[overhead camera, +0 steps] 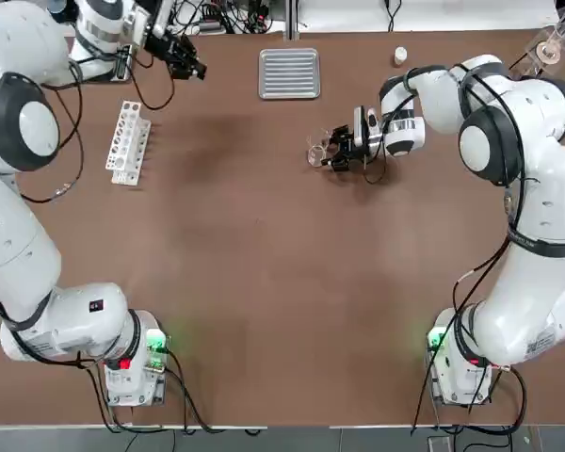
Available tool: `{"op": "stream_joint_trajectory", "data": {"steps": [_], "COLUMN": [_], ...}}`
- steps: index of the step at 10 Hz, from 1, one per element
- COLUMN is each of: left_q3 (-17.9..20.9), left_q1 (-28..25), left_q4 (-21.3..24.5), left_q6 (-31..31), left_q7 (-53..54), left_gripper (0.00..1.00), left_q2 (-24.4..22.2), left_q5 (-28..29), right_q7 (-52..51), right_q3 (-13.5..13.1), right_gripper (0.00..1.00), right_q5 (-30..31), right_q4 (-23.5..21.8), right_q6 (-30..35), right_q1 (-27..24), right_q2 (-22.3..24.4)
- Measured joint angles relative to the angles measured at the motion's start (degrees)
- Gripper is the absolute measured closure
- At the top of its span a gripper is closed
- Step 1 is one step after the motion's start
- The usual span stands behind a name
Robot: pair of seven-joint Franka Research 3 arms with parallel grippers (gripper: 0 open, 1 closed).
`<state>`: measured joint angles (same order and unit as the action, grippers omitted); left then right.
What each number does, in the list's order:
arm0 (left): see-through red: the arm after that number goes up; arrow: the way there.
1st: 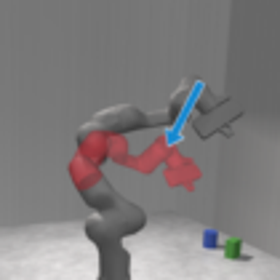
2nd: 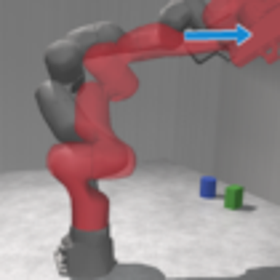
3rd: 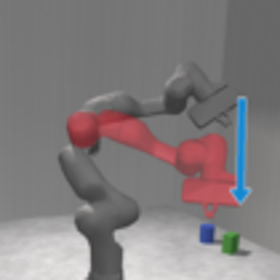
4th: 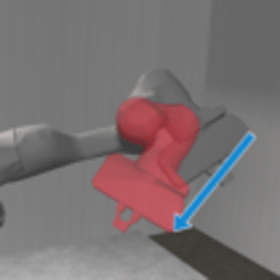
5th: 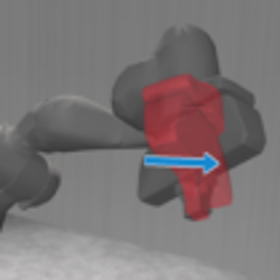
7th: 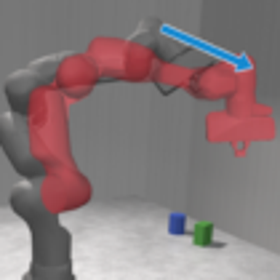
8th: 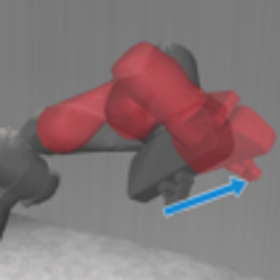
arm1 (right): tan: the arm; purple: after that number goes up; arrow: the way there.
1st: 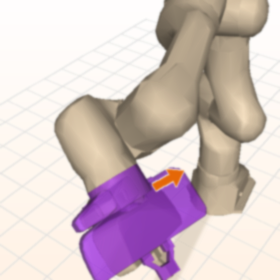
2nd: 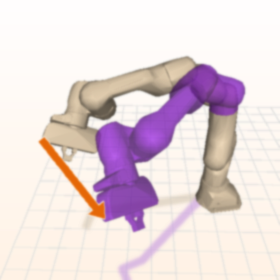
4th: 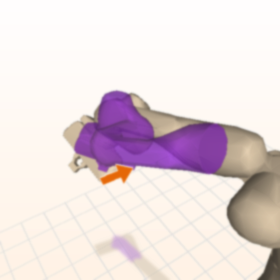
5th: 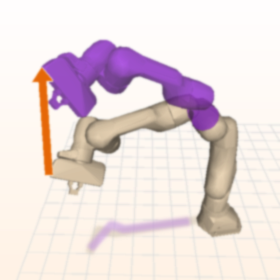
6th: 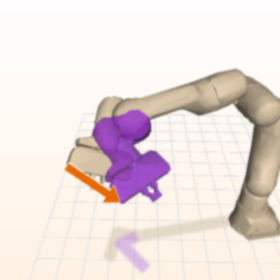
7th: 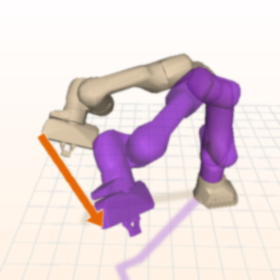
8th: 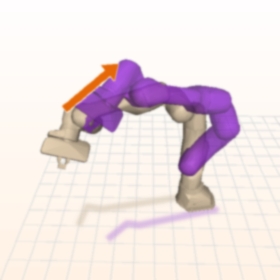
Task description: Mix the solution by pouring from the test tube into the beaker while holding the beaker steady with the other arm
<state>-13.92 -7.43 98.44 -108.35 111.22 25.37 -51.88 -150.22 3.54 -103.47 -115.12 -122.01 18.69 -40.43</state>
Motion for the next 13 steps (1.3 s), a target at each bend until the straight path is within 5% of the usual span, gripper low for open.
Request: {"op": "stream_joint_trajectory", "data": {"steps": [8,11,13], "left_q3": [1.01,8.93,19.2], "left_q1": [22.78,34.07,45.03], "left_q4": [-0.02,-0.67,-1.88], "left_q6": [-21.73,-23.66,-23.71], "left_q7": [-23.83,-30.53,-32.28], "left_gripper": [0.78,0.78,0.78], "left_q2": [-0.42,0.19,1.75], "left_q5": [1.04,5.09,5.94], "right_q7": [0.0,0.0,0.0], "right_q3": [-0.07,-0.13,-0.12], "right_gripper": [0.28,0.29,0.28], "right_q5": [0.0,0.0,0.0], "right_q4": [0.02,0.03,0.03], "right_q6": [-0.04,-0.04,-0.04], "right_q1": [-0.02,-0.03,-0.04], "right_q2": [0.0,0.0,0.0]}}
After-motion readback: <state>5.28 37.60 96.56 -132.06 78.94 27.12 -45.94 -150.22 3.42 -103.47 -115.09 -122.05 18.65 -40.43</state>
